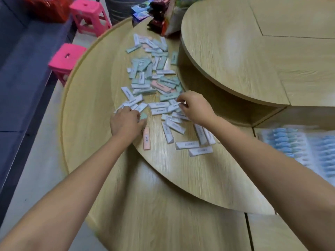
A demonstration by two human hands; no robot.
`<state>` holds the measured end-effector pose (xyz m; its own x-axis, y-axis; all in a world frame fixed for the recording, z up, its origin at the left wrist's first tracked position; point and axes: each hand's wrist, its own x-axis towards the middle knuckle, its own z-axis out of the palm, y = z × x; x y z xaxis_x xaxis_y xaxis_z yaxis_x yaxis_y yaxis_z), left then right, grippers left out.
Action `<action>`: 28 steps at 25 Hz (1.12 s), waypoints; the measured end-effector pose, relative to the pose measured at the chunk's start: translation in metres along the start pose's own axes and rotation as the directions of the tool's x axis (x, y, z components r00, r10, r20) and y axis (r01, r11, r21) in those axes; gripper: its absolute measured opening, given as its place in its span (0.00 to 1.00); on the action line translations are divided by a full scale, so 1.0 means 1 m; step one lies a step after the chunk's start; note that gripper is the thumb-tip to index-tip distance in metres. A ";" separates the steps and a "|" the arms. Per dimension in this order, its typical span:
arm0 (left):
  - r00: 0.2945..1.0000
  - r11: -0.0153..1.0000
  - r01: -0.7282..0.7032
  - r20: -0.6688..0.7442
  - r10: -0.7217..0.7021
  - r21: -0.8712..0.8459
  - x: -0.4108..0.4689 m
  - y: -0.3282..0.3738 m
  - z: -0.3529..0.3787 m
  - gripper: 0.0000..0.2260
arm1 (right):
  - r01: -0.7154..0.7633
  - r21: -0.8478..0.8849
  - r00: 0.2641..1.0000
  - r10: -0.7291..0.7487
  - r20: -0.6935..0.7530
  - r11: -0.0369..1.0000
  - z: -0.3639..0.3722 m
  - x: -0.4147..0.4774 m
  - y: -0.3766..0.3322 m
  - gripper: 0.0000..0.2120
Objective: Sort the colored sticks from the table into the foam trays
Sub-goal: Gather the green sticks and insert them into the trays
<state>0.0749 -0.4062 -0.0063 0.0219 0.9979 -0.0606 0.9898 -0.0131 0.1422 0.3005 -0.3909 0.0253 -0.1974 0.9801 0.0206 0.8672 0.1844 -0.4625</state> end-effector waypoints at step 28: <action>0.953 0.700 -0.294 -0.253 0.166 -0.651 -0.057 0.048 -0.036 0.08 | 0.042 0.324 0.990 0.004 -0.141 0.945 -0.044 -0.060 -0.006 0.07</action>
<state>0.1159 -0.4614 0.0400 0.1491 0.9650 0.2156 0.5947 -0.2617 0.7602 0.3269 -0.4473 0.0656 -0.1274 0.9815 0.1430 0.6632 0.1916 -0.7235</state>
